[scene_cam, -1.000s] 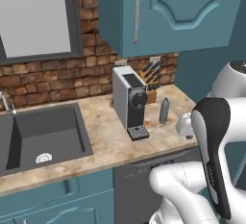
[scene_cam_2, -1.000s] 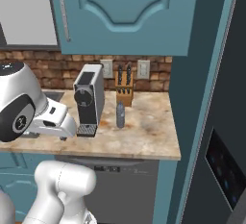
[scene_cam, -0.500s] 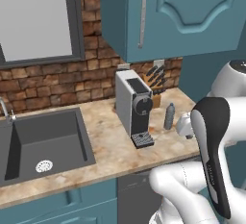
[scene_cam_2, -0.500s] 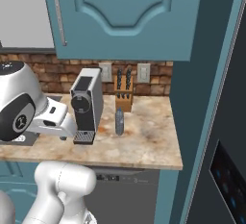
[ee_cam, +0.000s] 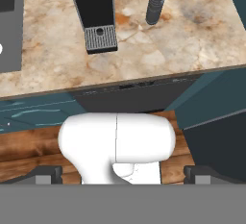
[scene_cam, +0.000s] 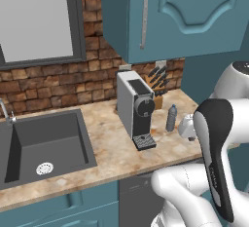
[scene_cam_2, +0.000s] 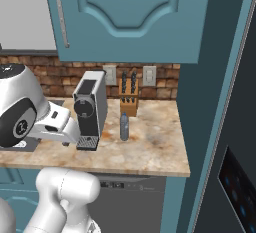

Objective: Take the bottled waters from the counter and place them in the freezer to freeze. Close the freezer door after placing the bottles.

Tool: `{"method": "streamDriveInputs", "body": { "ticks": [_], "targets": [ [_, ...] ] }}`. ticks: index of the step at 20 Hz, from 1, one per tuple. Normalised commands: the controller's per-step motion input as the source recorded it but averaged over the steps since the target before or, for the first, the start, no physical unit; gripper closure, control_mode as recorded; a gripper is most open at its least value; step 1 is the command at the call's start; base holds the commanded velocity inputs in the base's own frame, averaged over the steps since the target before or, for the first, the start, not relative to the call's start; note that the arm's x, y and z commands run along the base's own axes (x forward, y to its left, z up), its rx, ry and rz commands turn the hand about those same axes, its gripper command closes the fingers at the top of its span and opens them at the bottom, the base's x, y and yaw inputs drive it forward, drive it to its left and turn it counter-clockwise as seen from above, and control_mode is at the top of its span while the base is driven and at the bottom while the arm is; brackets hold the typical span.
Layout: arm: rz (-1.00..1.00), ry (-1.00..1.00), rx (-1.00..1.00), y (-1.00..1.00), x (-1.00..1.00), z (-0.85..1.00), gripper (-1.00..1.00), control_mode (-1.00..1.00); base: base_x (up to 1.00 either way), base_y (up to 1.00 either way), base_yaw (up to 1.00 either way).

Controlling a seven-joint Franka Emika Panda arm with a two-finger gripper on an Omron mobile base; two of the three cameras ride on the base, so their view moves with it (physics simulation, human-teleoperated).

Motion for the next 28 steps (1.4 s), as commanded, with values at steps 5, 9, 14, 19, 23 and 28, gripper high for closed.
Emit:
{"method": "streamDriveInputs", "body": {
  "ticks": [5,9,14,19,23,28],
  "targets": [
    [0.01,0.0,0.01,-0.04,0.02,0.0,-1.0,-1.0,0.0,0.0,0.0],
    [0.08,0.01,0.05,-0.27,0.13,0.0,-1.0,-1.0,0.0,0.0,0.0],
    [0.18,0.0,0.04,-0.42,0.21,-0.01,-1.0,-1.0,0.0,0.0,0.0],
    [0.2,-0.1,0.0,-0.51,0.32,-0.12,-1.0,-1.0,0.0,0.0,0.0],
    [0.17,-0.3,-0.05,-0.27,0.37,-0.49,-1.0,-1.0,0.0,0.0,0.0],
    [0.13,-0.38,-0.04,-0.17,0.25,-0.45,-1.0,-1.0,0.0,0.0,0.0]
  ]
}}
